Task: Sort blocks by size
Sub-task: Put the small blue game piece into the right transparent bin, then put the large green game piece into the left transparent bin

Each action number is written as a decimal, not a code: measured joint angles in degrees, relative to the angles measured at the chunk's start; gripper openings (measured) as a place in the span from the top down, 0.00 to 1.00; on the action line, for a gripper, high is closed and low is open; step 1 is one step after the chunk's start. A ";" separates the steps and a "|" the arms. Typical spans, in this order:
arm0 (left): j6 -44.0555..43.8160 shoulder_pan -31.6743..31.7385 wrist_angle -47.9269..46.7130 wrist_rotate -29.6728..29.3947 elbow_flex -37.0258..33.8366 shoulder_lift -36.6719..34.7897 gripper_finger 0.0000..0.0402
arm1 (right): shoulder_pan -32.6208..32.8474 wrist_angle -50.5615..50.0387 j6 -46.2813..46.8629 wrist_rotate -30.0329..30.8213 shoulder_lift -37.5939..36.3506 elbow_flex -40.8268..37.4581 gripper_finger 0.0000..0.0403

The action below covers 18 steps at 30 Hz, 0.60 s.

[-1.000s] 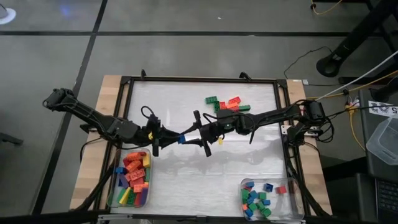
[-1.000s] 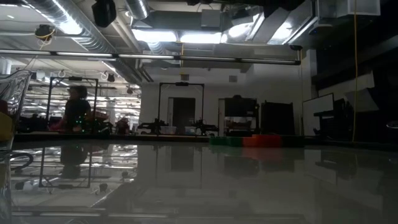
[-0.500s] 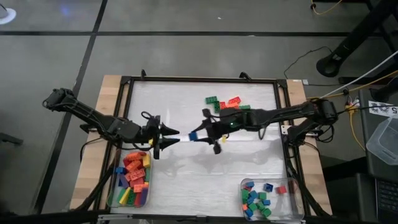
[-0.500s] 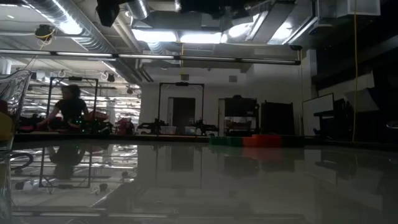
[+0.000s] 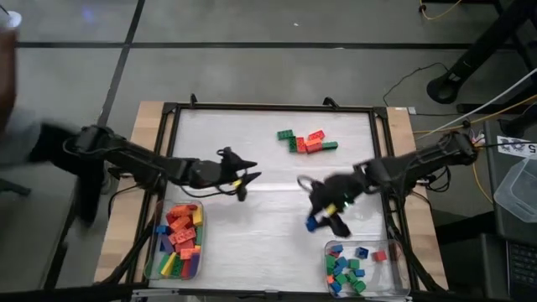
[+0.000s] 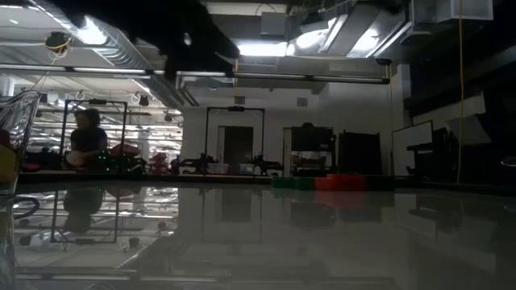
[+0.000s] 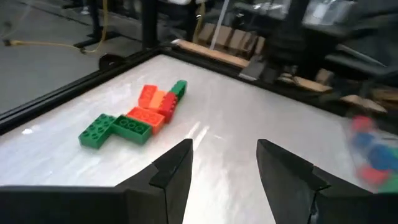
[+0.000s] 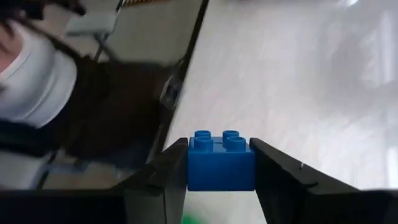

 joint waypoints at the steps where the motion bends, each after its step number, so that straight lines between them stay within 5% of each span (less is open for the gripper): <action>1: 0.09 0.73 1.98 0.00 -0.02 1.89 0.59 | 2.18 -1.19 2.01 0.51 -0.04 0.00 0.61; 9: 0.23 5.62 17.54 4.25 0.74 13.47 0.59 | 17.97 -8.27 19.70 10.77 1.62 -0.04 0.61; 18: 1.32 6.79 19.79 5.61 2.58 17.80 0.59 | 27.30 -9.44 33.25 13.68 3.61 -0.04 0.49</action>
